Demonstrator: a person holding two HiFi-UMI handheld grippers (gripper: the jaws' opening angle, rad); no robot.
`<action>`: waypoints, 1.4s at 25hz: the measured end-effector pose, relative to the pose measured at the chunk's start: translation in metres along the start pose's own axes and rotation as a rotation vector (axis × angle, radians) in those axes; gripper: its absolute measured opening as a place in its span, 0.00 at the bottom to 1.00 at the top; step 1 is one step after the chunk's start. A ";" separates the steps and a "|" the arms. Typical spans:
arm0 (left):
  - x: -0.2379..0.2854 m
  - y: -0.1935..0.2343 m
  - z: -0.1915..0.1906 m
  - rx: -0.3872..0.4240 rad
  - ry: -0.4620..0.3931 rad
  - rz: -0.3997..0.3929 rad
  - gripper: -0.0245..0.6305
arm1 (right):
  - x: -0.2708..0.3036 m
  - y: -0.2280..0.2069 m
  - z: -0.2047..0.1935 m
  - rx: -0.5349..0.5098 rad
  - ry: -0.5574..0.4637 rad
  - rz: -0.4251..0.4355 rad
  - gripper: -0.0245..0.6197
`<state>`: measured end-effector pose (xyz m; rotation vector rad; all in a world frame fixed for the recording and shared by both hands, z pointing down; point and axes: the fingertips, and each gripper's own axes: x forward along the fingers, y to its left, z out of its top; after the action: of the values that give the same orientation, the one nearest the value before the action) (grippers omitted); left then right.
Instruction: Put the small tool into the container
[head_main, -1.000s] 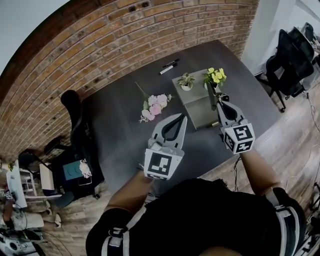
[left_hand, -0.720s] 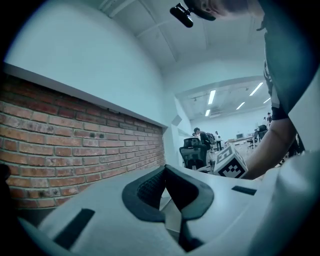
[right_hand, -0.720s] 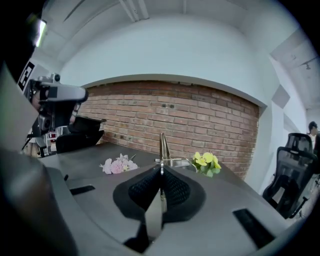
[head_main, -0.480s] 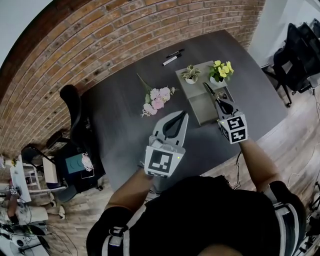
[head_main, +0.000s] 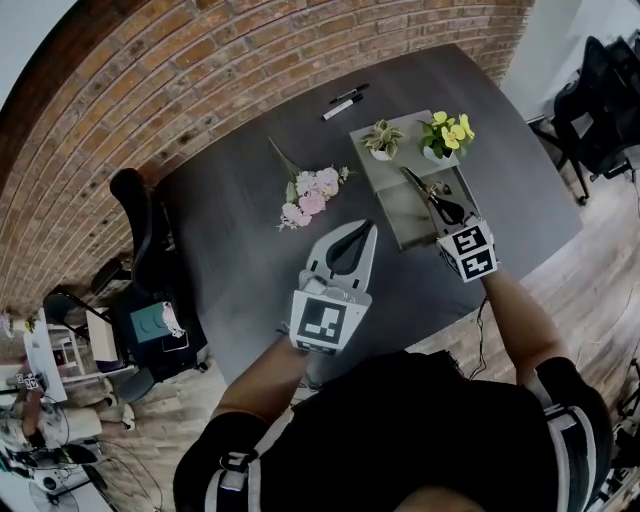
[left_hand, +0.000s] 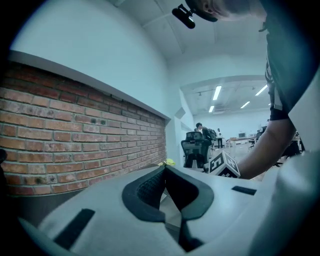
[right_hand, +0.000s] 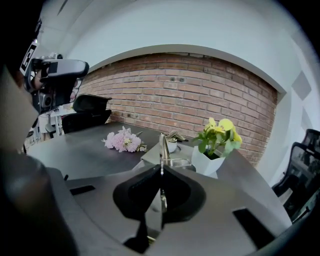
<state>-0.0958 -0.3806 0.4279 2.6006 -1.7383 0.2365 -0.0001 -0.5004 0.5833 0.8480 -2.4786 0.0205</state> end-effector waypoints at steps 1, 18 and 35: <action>0.003 0.000 -0.002 -0.007 0.001 0.000 0.05 | 0.002 0.002 -0.002 -0.013 0.008 0.013 0.04; 0.016 0.004 -0.021 -0.052 0.022 0.005 0.05 | 0.019 0.019 -0.041 -0.540 0.256 0.157 0.05; 0.002 0.004 -0.020 -0.046 0.014 0.025 0.05 | 0.031 0.030 -0.059 -0.597 0.340 0.197 0.06</action>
<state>-0.1013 -0.3825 0.4472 2.5411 -1.7507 0.2111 -0.0106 -0.4834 0.6531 0.3122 -2.0597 -0.4463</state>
